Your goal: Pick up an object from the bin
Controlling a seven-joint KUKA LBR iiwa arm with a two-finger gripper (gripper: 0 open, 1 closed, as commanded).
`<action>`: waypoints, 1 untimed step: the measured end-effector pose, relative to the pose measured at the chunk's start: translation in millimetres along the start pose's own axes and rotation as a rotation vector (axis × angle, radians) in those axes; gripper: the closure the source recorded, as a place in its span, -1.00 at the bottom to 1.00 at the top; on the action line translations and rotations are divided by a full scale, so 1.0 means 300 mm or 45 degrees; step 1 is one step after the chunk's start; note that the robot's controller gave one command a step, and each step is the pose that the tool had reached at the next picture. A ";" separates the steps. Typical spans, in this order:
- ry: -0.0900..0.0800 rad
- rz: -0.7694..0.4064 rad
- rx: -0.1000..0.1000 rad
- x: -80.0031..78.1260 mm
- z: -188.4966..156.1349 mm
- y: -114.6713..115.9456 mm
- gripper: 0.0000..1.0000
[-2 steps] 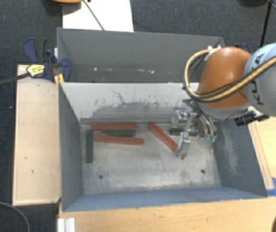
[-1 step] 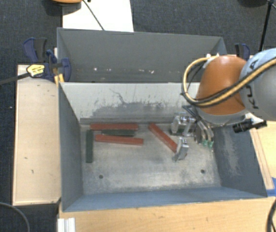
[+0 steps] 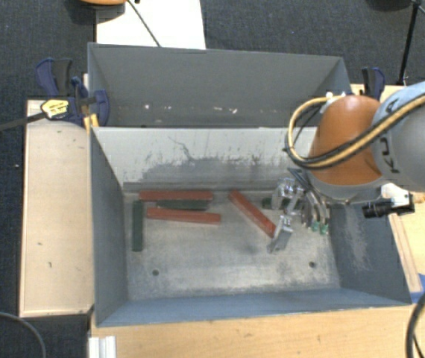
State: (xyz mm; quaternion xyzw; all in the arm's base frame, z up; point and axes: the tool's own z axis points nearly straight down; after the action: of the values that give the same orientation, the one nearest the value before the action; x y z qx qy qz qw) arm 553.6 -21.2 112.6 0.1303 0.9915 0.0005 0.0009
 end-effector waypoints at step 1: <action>0.002 -0.057 0.001 0.009 0.143 -0.003 -1.00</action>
Offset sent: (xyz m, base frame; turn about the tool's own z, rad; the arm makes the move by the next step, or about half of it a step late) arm -0.0149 0.0152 -0.0426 0.1850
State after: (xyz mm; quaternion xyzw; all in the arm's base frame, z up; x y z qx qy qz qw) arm 550.8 -21.4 69.6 0.1082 0.9941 0.0002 0.0000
